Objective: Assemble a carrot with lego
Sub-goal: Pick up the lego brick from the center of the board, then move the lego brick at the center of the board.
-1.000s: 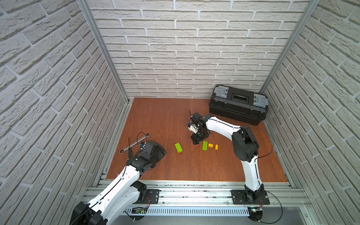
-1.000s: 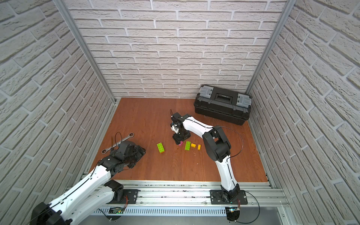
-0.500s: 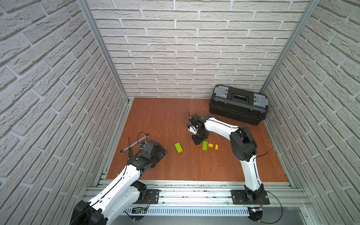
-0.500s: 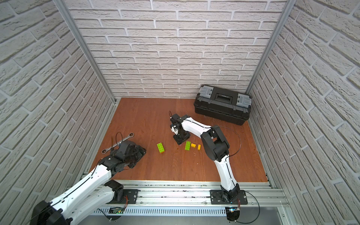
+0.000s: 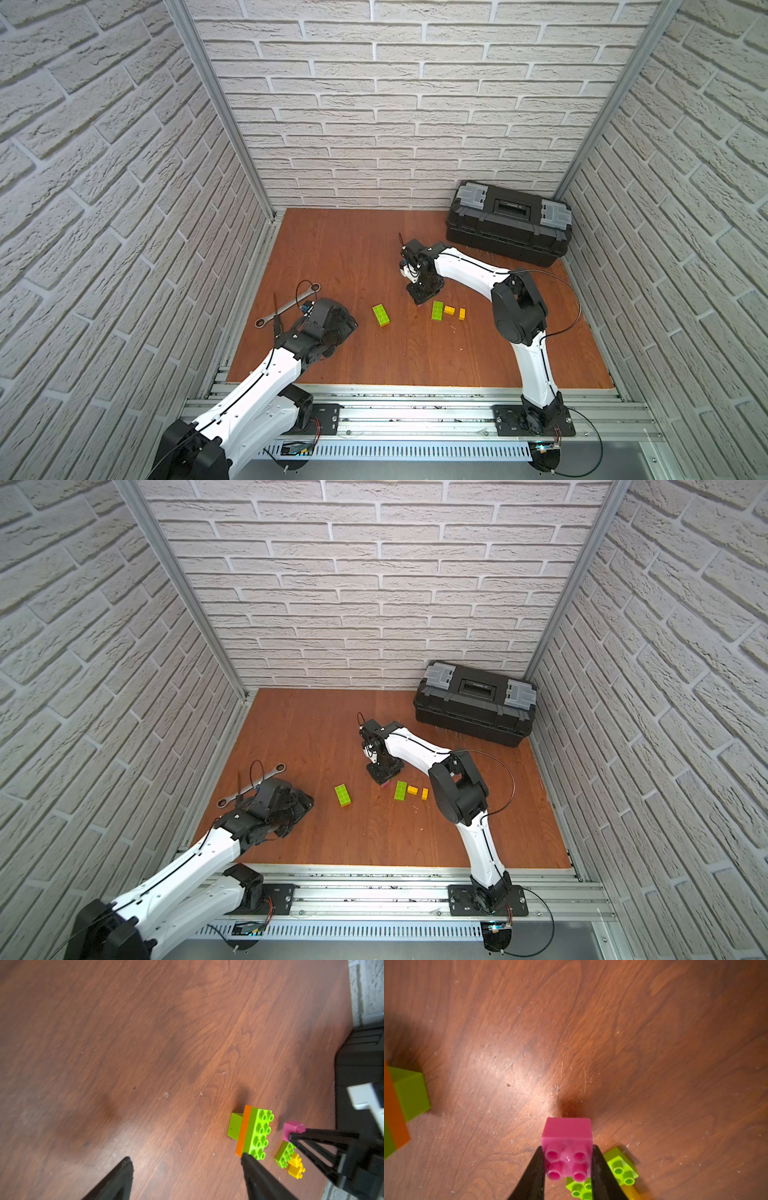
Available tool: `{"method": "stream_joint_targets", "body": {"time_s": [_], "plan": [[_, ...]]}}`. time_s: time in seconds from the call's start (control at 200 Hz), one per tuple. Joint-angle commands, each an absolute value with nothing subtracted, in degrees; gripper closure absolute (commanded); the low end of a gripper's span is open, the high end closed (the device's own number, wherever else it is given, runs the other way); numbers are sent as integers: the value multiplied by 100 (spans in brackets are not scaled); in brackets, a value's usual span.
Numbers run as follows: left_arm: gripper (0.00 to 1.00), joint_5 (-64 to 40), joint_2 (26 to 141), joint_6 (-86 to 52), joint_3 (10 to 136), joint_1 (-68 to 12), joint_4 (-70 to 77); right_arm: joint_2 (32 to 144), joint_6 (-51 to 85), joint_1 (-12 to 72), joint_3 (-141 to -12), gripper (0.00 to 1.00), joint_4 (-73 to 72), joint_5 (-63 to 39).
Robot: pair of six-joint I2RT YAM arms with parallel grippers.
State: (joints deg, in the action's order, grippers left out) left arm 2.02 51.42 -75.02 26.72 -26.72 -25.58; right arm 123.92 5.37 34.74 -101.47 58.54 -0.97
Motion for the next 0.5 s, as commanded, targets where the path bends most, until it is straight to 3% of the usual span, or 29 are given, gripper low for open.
{"method": "stream_joint_targets", "body": {"time_s": [0.0, 0.265, 0.495], "plan": [[16, 88, 5365, -7316, 2925, -2694, -2274, 12087, 961, 3516, -10504, 78, 6300, -42], [24, 30, 5909, -7233, 3143, -2663, -2116, 11801, 1815, 3824, -10848, 82, 6424, -561], [51, -372, 6869, -7154, 3564, -2489, -1847, 11966, 2020, 4185, -11251, 83, 6460, -607]]}}
